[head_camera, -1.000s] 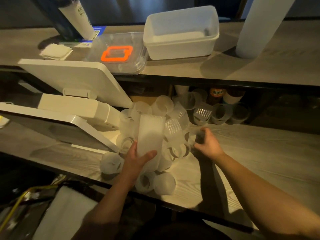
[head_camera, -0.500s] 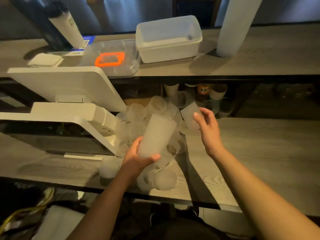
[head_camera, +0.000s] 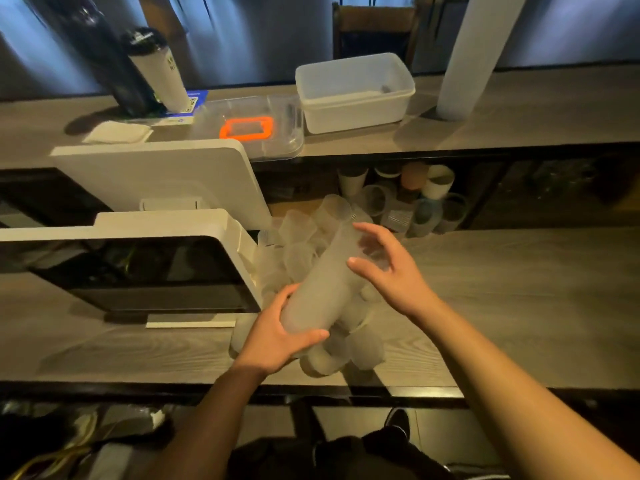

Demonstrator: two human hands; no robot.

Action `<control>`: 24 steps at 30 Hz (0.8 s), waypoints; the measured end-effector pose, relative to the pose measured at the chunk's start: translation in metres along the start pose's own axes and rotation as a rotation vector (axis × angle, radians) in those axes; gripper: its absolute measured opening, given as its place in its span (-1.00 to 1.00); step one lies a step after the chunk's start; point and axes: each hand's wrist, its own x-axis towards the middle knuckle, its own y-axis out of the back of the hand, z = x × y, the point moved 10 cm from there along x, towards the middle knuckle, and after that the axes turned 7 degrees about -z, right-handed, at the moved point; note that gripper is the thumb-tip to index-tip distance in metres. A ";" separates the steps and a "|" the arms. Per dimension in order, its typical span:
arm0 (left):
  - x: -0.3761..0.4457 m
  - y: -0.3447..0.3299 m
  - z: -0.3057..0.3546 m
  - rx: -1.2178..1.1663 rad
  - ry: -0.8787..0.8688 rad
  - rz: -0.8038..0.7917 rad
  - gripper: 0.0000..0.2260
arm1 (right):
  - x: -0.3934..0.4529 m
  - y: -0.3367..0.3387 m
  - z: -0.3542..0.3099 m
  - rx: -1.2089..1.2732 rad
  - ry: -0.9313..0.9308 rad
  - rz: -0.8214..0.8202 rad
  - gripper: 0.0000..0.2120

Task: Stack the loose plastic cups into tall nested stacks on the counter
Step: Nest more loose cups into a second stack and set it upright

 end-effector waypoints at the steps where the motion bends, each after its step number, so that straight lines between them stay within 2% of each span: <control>1: -0.002 0.002 0.000 0.001 -0.011 -0.010 -0.30 | -0.002 -0.007 0.000 -0.007 -0.008 -0.026 -0.46; 4: -0.006 0.006 -0.005 -0.019 -0.030 -0.023 -0.29 | -0.006 -0.029 0.006 0.001 -0.058 -0.105 -0.45; 7: -0.007 0.010 -0.011 -0.022 -0.034 -0.017 -0.26 | -0.010 -0.052 0.011 0.044 -0.101 -0.159 -0.32; 11: -0.008 0.012 -0.022 0.014 -0.012 -0.034 -0.26 | -0.011 -0.065 0.023 0.110 -0.146 -0.163 -0.44; 13: -0.008 0.014 -0.028 -0.009 0.015 -0.039 -0.22 | -0.013 -0.063 0.034 0.172 -0.183 -0.100 -0.44; 16: -0.009 0.014 -0.035 -0.124 0.058 -0.040 -0.10 | -0.027 -0.046 0.062 0.246 -0.272 0.078 -0.35; 18: -0.011 0.013 -0.036 -0.157 0.060 -0.032 -0.08 | -0.041 -0.040 0.083 0.212 -0.316 0.107 -0.38; 21: -0.013 0.011 -0.036 -0.179 0.051 -0.003 -0.10 | -0.063 -0.040 0.119 0.090 -0.374 0.041 -0.44; 24: -0.017 0.006 -0.038 -0.211 0.050 0.018 -0.20 | -0.081 -0.045 0.148 0.013 -0.413 -0.049 -0.37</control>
